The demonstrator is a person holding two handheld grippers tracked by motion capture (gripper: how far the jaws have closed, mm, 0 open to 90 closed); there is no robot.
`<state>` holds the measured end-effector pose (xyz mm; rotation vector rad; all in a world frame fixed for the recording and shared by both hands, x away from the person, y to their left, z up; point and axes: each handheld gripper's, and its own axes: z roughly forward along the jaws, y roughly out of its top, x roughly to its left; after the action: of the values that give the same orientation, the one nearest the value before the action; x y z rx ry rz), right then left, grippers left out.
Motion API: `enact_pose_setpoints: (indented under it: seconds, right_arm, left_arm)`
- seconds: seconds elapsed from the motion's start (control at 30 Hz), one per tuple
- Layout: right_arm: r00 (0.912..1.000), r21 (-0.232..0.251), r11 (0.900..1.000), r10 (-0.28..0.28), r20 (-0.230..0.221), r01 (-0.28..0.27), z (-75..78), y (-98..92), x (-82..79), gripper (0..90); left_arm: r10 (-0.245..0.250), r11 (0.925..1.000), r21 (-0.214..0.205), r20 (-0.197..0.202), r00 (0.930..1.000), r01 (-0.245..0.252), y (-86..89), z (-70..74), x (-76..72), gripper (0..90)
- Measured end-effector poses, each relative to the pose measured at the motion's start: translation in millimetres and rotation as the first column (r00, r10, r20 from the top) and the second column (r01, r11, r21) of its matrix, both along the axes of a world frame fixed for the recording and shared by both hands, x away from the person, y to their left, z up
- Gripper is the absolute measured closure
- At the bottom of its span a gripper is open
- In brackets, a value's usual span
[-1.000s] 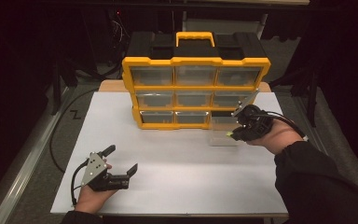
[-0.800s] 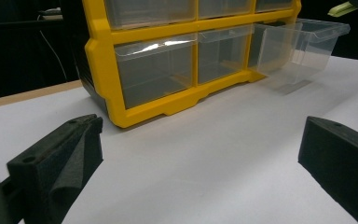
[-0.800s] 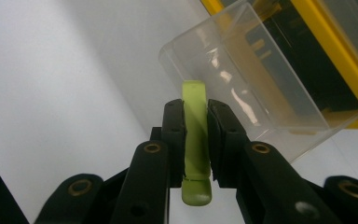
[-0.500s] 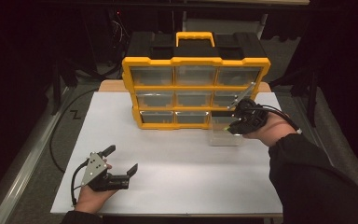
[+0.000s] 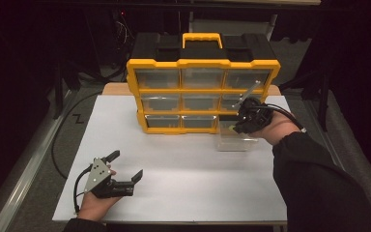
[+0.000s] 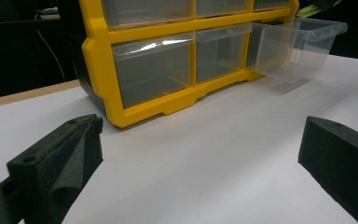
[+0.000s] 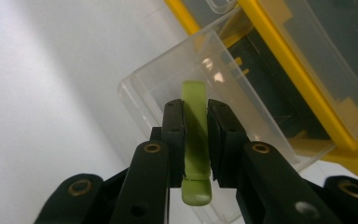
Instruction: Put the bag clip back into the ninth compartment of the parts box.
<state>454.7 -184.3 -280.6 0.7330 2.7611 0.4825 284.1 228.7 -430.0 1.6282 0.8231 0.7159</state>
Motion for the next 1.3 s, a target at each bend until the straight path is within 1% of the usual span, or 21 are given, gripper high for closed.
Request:
enact_pose_setpoints:
  seconds: [0.07, 0.13, 0.23, 0.4, 0.6, 0.8, 0.97, 1.07, 1.13, 1.2, 1.3]
  right_arm:
    - [0.9999, 0.006, 0.9999, -0.014, -0.001, 0.014, -1.0, 0.0, 3.2, 80.3]
    - [0.9998, 0.002, 0.9998, -0.019, -0.001, 0.019, -2.5, 0.6, 6.2, 80.3]
    - [0.9999, -0.004, 0.9999, -0.013, 0.001, 0.013, -2.6, 1.9, 8.2, 80.3]
    - [1.0000, -0.005, 1.0000, -0.007, 0.004, 0.007, -0.9, 3.5, 8.2, 80.4]
    - [0.9999, -0.004, 0.9999, -0.013, 0.000, 0.013, 0.2, 2.3, 8.1, 80.4]
    - [0.9999, -0.010, 0.9999, -0.011, 0.000, 0.011, -2.4, 0.8, 8.7, 80.3]
    - [0.9999, -0.016, 0.9998, -0.011, -0.001, 0.011, -5.8, 0.8, 9.8, 80.3]
    - [0.9998, -0.006, 0.9998, -0.017, -0.007, 0.017, -9.1, 0.0, 10.6, 80.3]
    - [0.9998, -0.008, 0.9998, -0.018, -0.012, 0.018, -12.6, -0.6, 10.9, 80.3]
    - [0.9998, -0.021, 0.9997, -0.013, -0.015, 0.013, -17.3, -0.5, 11.2, 80.3]
    - [0.9997, -0.011, 0.9999, -0.012, -0.020, 0.012, -23.4, -1.2, 11.5, 80.3]
  left_arm:
    - [-0.001, 1.0000, -0.001, 0.000, 1.0000, 0.001, 0.0, 0.0, 0.1, 0.2]
    - [0.001, 1.0000, -0.002, 0.000, 1.0000, -0.001, 0.1, 0.1, 0.1, 0.2]
    - [0.001, 1.0000, -0.002, 0.001, 1.0000, -0.001, 0.3, 0.1, 0.0, 0.2]
    - [0.000, 1.0000, -0.001, -0.001, 1.0000, 0.000, 0.2, 0.1, 0.1, 0.2]
    - [0.000, 1.0000, -0.002, 0.000, 1.0000, 0.000, 0.3, 0.1, 0.1, 0.2]
    - [-0.003, 1.0000, 0.000, 0.000, 1.0000, 0.003, -0.2, -0.1, 0.2, 0.2]
    - [-0.004, 1.0000, 0.000, 0.001, 1.0000, 0.004, -0.2, 0.0, 0.2, 0.2]
    - [-0.004, 1.0000, 0.000, 0.001, 1.0000, 0.004, -0.2, 0.0, 0.2, 0.2]
    - [-0.004, 1.0000, 0.001, 0.002, 1.0000, 0.004, -0.2, 0.0, 0.1, 0.2]
    - [-0.004, 1.0000, 0.000, 0.002, 1.0000, 0.004, 0.1, 0.1, 0.0, 0.3]
    - [-0.003, 1.0000, 0.000, 0.003, 1.0000, 0.003, 0.3, 0.2, 0.1, 0.2]
